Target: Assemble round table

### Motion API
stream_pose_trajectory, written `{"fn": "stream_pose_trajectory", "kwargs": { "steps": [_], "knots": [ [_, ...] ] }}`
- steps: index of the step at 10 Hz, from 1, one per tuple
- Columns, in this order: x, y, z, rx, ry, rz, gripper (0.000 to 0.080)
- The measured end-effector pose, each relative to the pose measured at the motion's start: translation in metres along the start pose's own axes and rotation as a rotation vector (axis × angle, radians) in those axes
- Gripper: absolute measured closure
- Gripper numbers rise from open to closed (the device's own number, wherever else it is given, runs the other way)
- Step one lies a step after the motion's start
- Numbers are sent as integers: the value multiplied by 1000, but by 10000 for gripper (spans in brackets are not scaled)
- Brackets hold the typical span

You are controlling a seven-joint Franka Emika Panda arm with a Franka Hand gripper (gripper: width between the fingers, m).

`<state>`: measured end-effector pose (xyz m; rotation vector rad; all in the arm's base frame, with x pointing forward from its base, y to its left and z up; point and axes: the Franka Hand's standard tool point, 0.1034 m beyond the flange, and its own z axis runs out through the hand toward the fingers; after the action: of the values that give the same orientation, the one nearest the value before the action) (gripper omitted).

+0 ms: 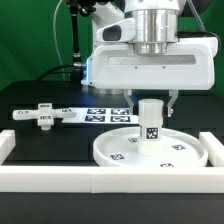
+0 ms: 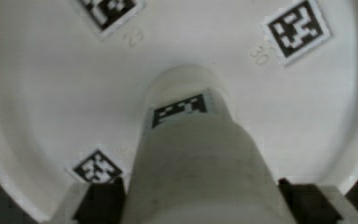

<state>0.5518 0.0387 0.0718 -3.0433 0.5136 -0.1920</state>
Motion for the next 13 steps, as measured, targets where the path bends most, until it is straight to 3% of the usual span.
{"fn": "stream_pose_trajectory", "kwargs": {
  "steps": [4, 9, 13],
  "knots": [
    [-1, 3, 0, 43, -8, 485, 390],
    [0, 3, -1, 64, -22, 772, 390],
    [-2, 1, -2, 119, -62, 1261, 390]
  ]
}}
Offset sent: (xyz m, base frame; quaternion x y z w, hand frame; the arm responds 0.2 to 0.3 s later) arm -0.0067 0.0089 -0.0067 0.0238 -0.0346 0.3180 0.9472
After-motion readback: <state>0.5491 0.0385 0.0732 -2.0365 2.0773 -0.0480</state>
